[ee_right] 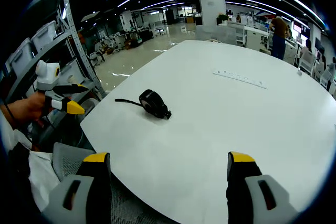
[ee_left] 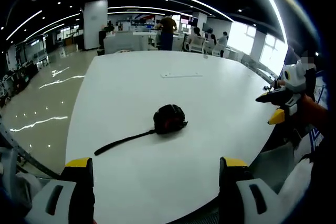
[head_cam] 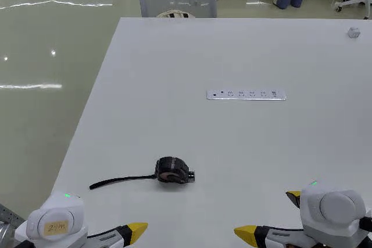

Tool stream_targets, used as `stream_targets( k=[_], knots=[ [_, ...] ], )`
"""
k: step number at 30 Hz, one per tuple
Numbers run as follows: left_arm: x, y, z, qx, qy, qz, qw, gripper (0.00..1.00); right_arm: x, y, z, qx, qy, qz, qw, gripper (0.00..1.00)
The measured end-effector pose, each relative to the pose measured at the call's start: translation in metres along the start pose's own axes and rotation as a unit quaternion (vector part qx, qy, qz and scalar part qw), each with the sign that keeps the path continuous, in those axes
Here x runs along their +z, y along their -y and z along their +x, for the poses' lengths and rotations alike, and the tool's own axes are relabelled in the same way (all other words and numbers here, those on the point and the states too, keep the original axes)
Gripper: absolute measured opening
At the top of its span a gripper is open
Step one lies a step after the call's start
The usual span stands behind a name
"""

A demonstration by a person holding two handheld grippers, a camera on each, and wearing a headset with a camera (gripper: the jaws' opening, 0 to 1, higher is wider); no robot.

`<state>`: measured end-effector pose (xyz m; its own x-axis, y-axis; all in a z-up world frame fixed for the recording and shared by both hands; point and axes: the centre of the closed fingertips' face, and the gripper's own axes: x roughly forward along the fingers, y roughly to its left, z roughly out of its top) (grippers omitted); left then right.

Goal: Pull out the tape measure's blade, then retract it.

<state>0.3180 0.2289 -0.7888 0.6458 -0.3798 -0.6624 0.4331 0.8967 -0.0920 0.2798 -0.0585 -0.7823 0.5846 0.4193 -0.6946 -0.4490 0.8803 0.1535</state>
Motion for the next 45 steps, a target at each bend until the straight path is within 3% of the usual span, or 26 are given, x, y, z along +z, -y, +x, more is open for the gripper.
stream_targets(
  k=[28,29,38,45],
  knots=[
    [0.013,-0.003,0.024,-0.018,-0.006,0.025,0.9995,0.93,0.011,0.002,0.025,0.017,-0.015,-0.039,0.9990,0.93],
    [0.016,0.000,0.029,-0.029,-0.006,0.036,0.9989,0.92,0.014,0.004,0.030,0.019,-0.018,-0.049,0.9984,0.93],
    [0.020,0.005,0.043,-0.045,-0.007,0.064,0.9969,0.91,0.014,0.004,0.044,0.031,-0.035,-0.077,0.9959,0.93],
    [0.031,0.005,0.056,-0.060,-0.006,0.095,0.9936,0.90,0.015,0.005,0.055,0.040,-0.044,-0.098,0.9934,0.93]
  ],
)
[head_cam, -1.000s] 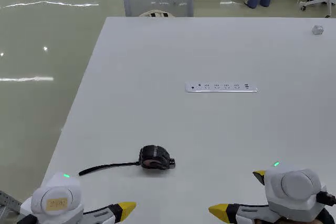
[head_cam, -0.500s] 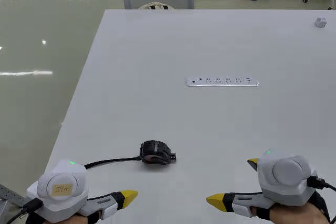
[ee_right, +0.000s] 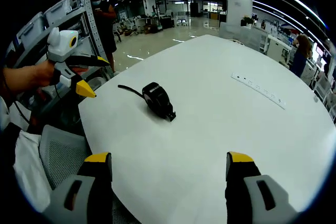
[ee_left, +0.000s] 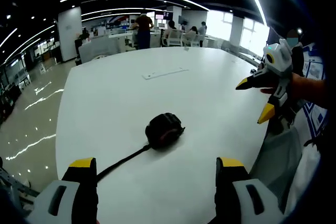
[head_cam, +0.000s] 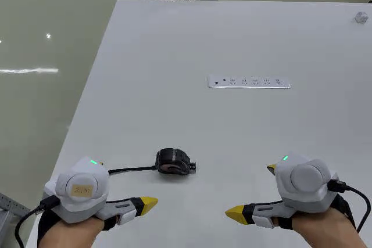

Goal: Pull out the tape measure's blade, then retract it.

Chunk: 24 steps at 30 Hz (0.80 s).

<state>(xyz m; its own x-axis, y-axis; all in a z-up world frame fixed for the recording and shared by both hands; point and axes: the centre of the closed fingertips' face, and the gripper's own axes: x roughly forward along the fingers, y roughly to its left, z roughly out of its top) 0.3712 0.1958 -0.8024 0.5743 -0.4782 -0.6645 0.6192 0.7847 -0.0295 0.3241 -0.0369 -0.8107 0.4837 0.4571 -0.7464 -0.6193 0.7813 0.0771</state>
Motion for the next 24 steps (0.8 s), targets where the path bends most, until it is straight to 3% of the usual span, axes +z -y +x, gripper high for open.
stream_targets(
  k=[8,24],
  knots=[
    [0.007,0.000,0.014,-0.016,-0.003,0.028,0.9995,0.90,0.003,0.002,0.010,0.008,-0.007,-0.018,0.9998,0.92],
    [0.008,0.008,0.038,-0.055,-0.016,0.086,0.9947,0.88,0.006,0.004,0.031,0.029,-0.022,-0.057,0.9977,0.88]
  ],
)
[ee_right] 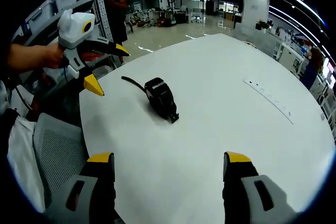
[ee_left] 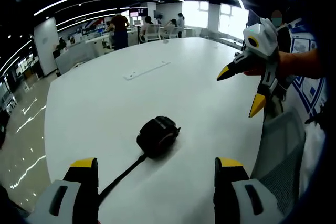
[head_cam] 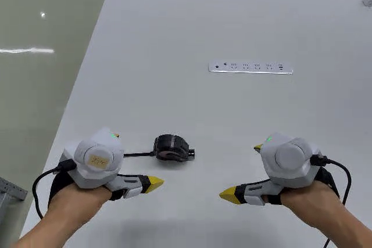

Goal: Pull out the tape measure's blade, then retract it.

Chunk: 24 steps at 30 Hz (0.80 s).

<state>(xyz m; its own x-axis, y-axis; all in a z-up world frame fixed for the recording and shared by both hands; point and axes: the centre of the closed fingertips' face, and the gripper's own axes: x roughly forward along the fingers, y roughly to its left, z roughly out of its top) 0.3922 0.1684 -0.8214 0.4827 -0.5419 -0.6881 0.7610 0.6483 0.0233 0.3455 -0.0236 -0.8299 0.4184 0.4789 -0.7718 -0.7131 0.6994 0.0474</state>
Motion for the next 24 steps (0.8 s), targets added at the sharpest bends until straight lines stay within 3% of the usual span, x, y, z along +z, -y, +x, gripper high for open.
stream_targets(
  k=[24],
  knots=[
    [0.003,-0.004,0.024,-0.039,-0.009,0.082,0.9958,0.84,0.011,0.001,0.030,0.026,-0.011,-0.061,0.9977,0.82]
  ],
)
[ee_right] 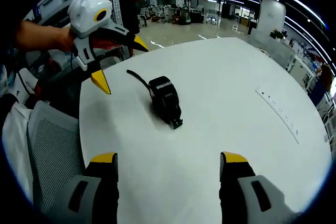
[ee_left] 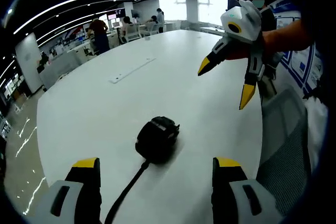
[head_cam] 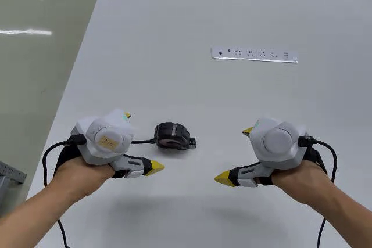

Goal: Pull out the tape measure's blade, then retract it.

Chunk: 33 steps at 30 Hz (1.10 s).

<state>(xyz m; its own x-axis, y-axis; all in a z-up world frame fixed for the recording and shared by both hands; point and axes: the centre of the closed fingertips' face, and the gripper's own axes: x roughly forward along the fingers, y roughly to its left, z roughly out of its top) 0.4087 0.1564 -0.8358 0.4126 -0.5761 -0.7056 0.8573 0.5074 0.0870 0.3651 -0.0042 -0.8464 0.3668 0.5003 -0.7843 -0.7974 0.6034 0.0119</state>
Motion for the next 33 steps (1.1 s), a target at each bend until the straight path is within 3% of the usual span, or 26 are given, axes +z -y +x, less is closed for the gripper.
stream_targets(
  k=[18,33],
  knots=[
    [0.003,0.000,0.020,-0.035,-0.005,0.061,0.9975,0.78,0.008,-0.001,0.027,0.026,-0.003,-0.045,0.9986,0.77],
    [0.006,0.003,0.041,-0.065,-0.010,0.104,0.9923,0.74,0.011,0.003,0.050,0.046,-0.007,-0.090,0.9949,0.72]
  ],
)
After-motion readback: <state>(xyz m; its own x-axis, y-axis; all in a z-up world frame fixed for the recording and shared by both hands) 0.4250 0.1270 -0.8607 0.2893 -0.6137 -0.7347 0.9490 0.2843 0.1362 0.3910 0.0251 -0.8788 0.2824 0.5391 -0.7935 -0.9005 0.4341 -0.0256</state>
